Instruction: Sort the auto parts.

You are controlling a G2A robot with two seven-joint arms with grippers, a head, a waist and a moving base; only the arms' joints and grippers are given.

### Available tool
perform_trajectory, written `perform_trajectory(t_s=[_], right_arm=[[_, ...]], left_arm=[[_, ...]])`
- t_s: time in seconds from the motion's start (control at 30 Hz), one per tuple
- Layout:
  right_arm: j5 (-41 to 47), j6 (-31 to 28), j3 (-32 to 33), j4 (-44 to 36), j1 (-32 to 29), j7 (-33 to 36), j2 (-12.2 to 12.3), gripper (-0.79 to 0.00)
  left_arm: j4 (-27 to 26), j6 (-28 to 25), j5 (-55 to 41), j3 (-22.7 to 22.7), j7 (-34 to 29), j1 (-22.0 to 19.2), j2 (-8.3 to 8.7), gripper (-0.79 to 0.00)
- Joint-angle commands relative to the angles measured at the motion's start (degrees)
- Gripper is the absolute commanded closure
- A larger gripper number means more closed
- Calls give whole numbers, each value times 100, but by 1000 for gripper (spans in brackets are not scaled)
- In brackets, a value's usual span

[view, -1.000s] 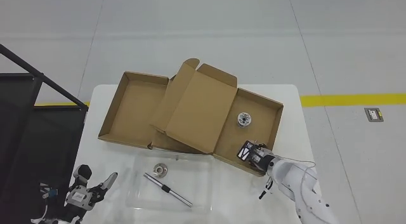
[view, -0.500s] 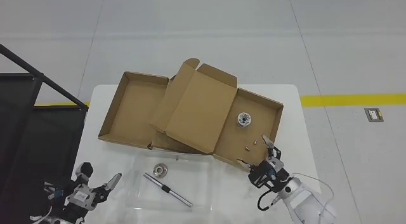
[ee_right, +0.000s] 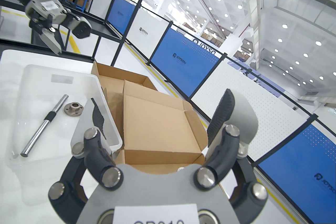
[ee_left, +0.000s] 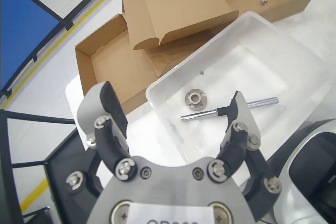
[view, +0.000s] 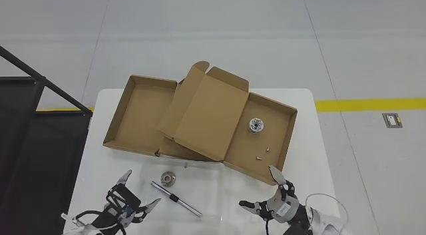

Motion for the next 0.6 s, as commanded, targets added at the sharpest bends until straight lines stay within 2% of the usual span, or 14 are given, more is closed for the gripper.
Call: perform_trajectory(t_s=[0.0, 0.03, 0.4, 0.5, 0.57], right_arm=[[-11, -7, 2, 49, -7, -113, 16, -785], [-39, -51, -11, 68, -6, -155, 26, -785], [-52, -70, -12, 75, -3, -163, 29, -785], [-52, -70, -12, 75, -3, -163, 29, -785], [-52, -70, -12, 75, -3, -163, 29, -785]], left_arm=[[-34, 31, 198, 293, -390, -170, -7, -785], [-63, 76, 264, 398, -548, -255, -12, -785], [-38, 64, 283, 405, -574, -255, -11, -785], [86, -178, 517, 669, -882, -362, -3, -785], [131, -103, 651, 867, -1179, -505, -14, -785]])
